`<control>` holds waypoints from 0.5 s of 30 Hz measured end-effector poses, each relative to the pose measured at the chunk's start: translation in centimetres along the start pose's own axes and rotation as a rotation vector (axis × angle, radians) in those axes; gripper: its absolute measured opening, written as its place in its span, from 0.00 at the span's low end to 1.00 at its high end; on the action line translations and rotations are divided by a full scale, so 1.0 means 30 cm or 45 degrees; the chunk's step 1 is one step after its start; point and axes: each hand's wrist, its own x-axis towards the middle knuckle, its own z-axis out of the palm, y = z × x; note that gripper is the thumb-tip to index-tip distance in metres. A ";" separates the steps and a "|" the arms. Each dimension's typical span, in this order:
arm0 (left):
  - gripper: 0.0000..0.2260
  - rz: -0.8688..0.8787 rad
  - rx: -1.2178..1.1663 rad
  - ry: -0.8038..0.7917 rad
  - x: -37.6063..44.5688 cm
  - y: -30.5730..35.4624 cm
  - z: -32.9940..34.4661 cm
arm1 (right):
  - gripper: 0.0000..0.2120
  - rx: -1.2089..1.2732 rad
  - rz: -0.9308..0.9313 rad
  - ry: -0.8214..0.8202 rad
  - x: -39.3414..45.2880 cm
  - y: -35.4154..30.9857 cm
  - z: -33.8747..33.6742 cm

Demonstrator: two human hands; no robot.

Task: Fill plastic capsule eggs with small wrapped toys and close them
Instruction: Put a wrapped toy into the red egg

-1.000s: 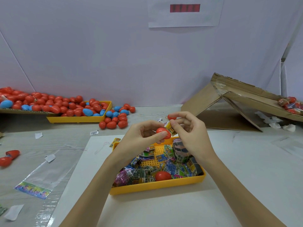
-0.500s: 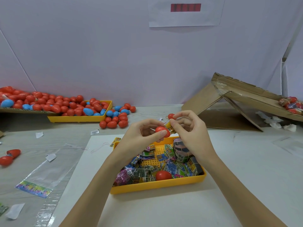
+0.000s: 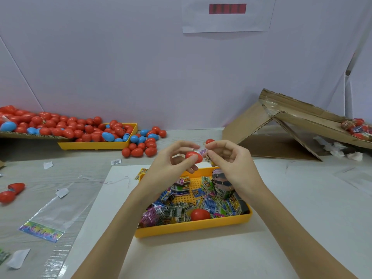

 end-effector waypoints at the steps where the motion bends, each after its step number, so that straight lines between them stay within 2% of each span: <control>1: 0.05 -0.019 -0.019 0.009 0.002 0.001 0.002 | 0.07 0.034 0.018 0.024 0.000 -0.001 -0.001; 4: 0.12 -0.118 0.004 0.087 0.007 0.005 0.029 | 0.10 0.109 0.044 0.101 -0.004 0.000 0.006; 7: 0.20 -0.112 0.165 0.066 0.000 0.000 0.072 | 0.10 0.087 0.045 0.104 -0.012 0.002 0.024; 10: 0.12 -0.072 0.290 0.108 -0.001 -0.015 0.091 | 0.08 0.095 0.052 0.104 -0.016 0.003 0.035; 12: 0.09 -0.138 0.157 0.137 -0.003 -0.015 0.084 | 0.08 0.087 0.042 0.105 -0.016 -0.001 0.033; 15: 0.09 -0.232 -0.050 0.122 -0.003 -0.017 0.062 | 0.08 0.091 0.019 0.092 -0.019 -0.008 0.033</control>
